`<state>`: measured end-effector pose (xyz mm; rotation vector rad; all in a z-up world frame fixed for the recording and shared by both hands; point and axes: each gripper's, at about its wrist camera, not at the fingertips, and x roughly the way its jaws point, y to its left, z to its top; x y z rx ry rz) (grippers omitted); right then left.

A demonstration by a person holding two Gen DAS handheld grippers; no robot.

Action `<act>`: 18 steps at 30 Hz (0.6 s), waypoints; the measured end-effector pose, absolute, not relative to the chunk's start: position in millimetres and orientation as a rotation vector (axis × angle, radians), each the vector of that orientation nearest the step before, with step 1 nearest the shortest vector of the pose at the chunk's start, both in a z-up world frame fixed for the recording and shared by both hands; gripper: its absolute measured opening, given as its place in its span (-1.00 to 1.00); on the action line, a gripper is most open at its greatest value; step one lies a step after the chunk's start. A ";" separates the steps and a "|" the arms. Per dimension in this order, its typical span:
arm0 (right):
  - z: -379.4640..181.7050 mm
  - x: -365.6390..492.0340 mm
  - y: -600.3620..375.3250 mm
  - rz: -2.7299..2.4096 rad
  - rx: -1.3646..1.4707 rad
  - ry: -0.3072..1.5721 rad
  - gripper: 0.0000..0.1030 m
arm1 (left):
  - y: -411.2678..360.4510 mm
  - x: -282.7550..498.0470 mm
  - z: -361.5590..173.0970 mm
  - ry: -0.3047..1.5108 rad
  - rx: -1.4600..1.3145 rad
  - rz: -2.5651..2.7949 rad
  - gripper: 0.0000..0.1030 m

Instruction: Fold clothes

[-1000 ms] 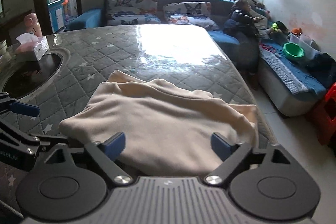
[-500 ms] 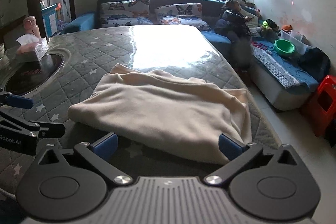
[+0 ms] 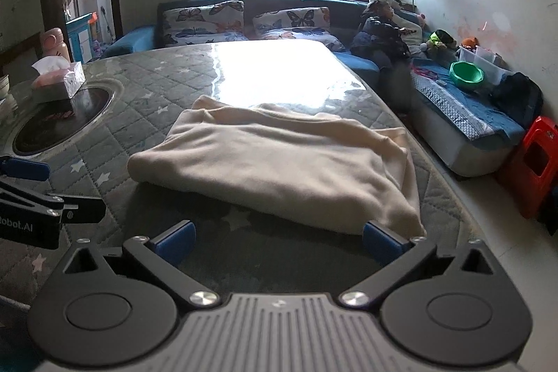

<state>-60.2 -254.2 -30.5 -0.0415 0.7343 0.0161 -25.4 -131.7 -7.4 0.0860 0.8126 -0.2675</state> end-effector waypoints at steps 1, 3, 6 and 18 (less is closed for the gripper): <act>-31.4 -61.4 -253.7 0.015 -0.039 0.736 1.00 | -131.5 -26.8 -7.9 0.812 0.085 -0.267 1.00; -33.4 -64.0 -252.9 0.014 -0.032 0.739 1.00 | -131.5 -29.3 -9.1 0.812 0.088 -0.269 1.00; -36.7 -67.9 -252.3 0.008 -0.024 0.743 1.00 | -131.8 -30.8 -11.0 0.812 0.090 -0.265 1.00; -42.6 -71.5 -242.5 -0.020 -0.032 0.747 1.00 | -132.4 -34.8 -16.2 0.814 0.086 -0.256 1.00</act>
